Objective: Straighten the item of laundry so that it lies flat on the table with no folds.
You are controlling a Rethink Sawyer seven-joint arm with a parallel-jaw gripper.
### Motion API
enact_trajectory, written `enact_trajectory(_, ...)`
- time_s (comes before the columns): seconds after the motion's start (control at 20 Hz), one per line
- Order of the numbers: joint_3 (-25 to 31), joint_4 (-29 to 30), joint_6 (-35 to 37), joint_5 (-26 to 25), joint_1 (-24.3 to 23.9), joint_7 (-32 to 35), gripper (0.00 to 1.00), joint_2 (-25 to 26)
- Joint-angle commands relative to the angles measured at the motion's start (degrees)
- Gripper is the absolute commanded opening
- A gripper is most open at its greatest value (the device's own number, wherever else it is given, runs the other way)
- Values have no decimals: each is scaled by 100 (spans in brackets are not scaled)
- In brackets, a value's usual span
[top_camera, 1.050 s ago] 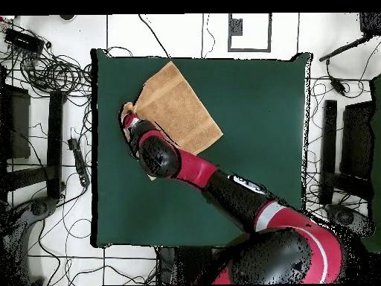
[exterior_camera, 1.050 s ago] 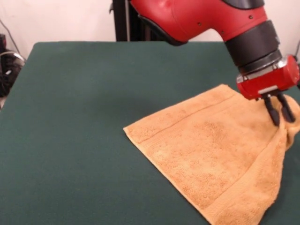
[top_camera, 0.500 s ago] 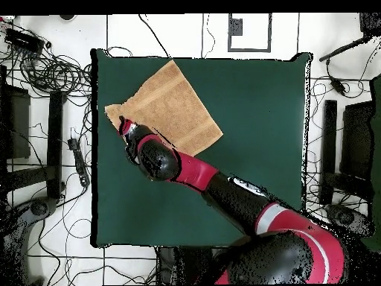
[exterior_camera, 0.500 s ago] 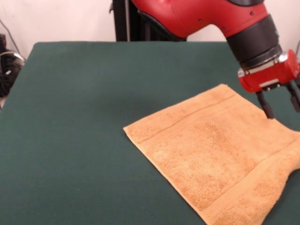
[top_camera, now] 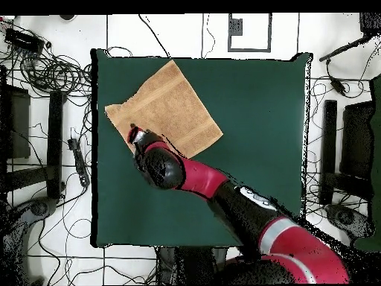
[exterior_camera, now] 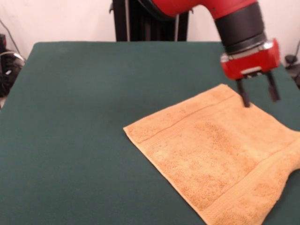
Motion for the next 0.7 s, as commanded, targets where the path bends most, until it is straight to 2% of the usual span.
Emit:
enact_trajectory(0.05, -1925, 119, 1025, 342, 646, 551, 100, -507)
enact_trajectory(0.35, -2545, -384, 516, -55, 754, 432, 100, 95)
enact_trajectory(0.7, -3051, -453, 247, -538, 629, 306, 100, 264)
